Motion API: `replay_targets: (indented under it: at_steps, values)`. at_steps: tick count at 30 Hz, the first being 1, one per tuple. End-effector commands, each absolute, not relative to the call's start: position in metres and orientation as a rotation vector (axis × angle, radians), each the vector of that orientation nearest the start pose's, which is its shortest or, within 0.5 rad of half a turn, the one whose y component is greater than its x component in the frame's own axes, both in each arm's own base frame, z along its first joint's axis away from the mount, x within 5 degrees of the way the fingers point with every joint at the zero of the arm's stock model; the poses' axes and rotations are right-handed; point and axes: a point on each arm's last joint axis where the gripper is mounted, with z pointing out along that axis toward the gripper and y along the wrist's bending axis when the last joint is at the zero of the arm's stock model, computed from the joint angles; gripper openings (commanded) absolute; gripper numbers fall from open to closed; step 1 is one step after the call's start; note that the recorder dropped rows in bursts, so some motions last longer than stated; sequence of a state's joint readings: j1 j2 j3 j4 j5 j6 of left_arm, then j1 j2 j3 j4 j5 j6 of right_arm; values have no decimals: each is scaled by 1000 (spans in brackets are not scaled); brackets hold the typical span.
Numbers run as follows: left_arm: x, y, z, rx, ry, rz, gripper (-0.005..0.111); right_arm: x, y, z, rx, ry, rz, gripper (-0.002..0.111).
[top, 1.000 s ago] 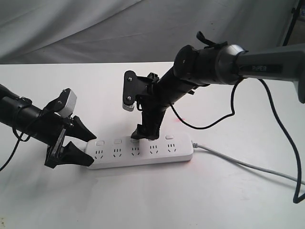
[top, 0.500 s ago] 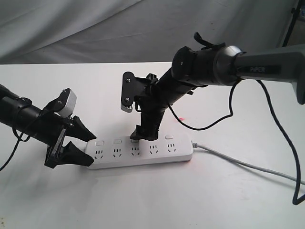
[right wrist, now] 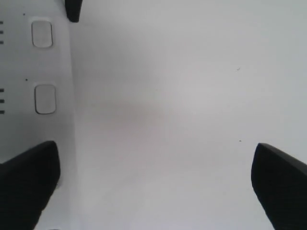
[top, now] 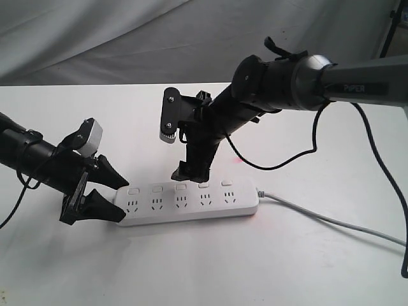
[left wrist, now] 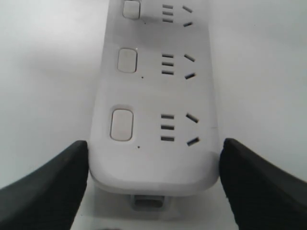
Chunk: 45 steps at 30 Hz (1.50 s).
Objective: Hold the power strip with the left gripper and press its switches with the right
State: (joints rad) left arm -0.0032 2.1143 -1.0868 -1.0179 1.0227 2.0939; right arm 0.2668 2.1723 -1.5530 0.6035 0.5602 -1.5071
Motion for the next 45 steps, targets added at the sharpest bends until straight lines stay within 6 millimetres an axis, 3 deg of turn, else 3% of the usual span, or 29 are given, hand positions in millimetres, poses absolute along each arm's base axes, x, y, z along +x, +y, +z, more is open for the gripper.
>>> replay_targets:
  at_steps: [1, 13, 26, 38, 45]
  values:
    - [335, -64, 77, 1688, 2006, -850, 48, 439, 150, 159, -1546, 1961, 114, 105]
    - [335, -64, 77, 1688, 2006, -850, 48, 438, 142, 157, -1568, 1987, 146, 105]
    - [335, -64, 77, 1688, 2006, -850, 48, 442, 92, 154, -1525, 2101, 214, 105]
    - [335, -64, 77, 1688, 2006, -850, 48, 442, 95, 155, -1522, 2069, 250, 105]
    - [335, -64, 77, 1688, 2006, -850, 48, 443, 99, 143, -1528, 2047, 292, 105]
